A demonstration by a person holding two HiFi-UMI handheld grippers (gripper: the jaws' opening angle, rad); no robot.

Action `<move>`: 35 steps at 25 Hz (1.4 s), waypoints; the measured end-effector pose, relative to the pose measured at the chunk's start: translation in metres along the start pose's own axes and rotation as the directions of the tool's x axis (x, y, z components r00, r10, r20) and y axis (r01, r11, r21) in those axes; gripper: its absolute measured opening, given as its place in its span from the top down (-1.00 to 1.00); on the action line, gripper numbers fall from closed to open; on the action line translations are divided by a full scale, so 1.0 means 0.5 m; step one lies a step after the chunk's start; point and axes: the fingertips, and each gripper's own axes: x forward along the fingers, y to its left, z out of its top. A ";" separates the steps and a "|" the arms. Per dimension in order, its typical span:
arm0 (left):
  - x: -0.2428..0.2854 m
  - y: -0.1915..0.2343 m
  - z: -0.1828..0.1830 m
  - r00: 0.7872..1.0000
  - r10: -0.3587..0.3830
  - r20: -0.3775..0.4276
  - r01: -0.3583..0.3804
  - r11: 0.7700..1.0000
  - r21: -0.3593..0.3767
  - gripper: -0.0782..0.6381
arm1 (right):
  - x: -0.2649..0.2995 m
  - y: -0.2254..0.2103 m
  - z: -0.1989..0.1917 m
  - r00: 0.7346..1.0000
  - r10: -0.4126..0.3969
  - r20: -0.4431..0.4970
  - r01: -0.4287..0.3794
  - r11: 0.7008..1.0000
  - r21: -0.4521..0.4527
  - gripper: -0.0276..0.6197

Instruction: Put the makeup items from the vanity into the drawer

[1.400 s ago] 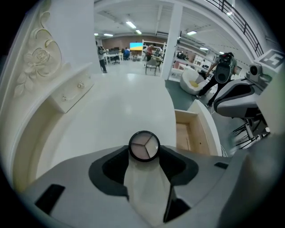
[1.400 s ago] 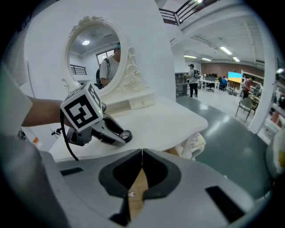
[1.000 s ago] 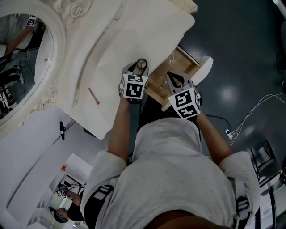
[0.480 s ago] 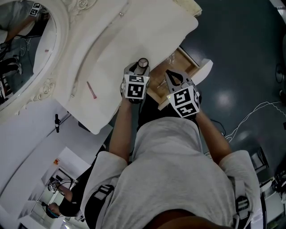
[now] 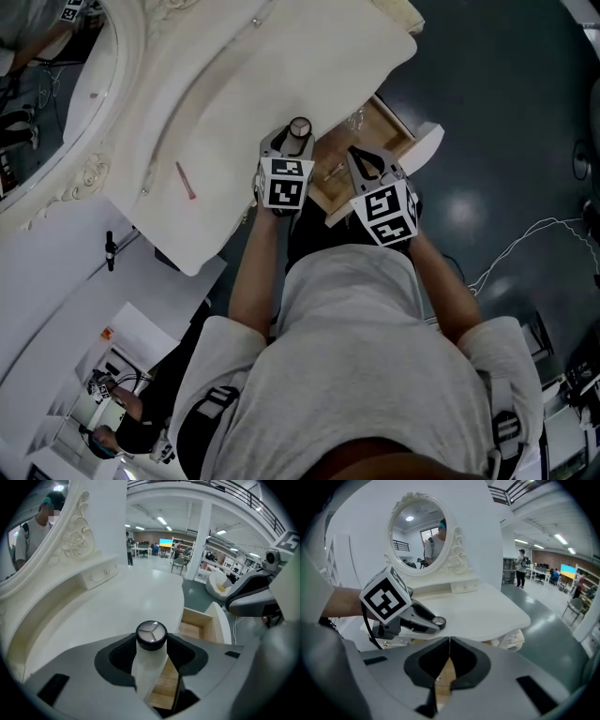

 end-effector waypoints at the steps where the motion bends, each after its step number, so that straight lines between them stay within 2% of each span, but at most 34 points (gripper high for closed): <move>1: -0.001 -0.002 -0.002 1.000 0.002 0.005 -0.002 1.000 -0.006 0.20 | -0.001 0.001 -0.002 1.000 0.002 -0.001 -0.002 1.000 -0.002 0.87; 8: -0.016 -0.007 0.005 0.998 0.030 0.048 -0.029 0.999 -0.028 0.20 | -0.012 0.005 -0.003 1.000 0.007 -0.003 -0.007 1.000 -0.022 0.87; 20: -0.031 -0.046 0.013 0.996 0.034 0.077 -0.032 0.999 -0.033 0.20 | -0.026 0.002 -0.012 1.000 0.022 -0.007 -0.023 0.998 -0.058 0.87; 30: -0.042 -0.081 -0.004 0.992 0.064 0.106 -0.053 0.994 -0.097 0.20 | -0.028 -0.027 -0.005 0.999 0.039 -0.007 -0.040 0.991 -0.129 0.87; 35: -0.050 -0.098 -0.020 0.989 0.088 0.117 -0.072 0.989 -0.131 0.20 | -0.021 -0.028 -0.016 0.998 0.067 -0.018 -0.068 0.988 -0.137 0.87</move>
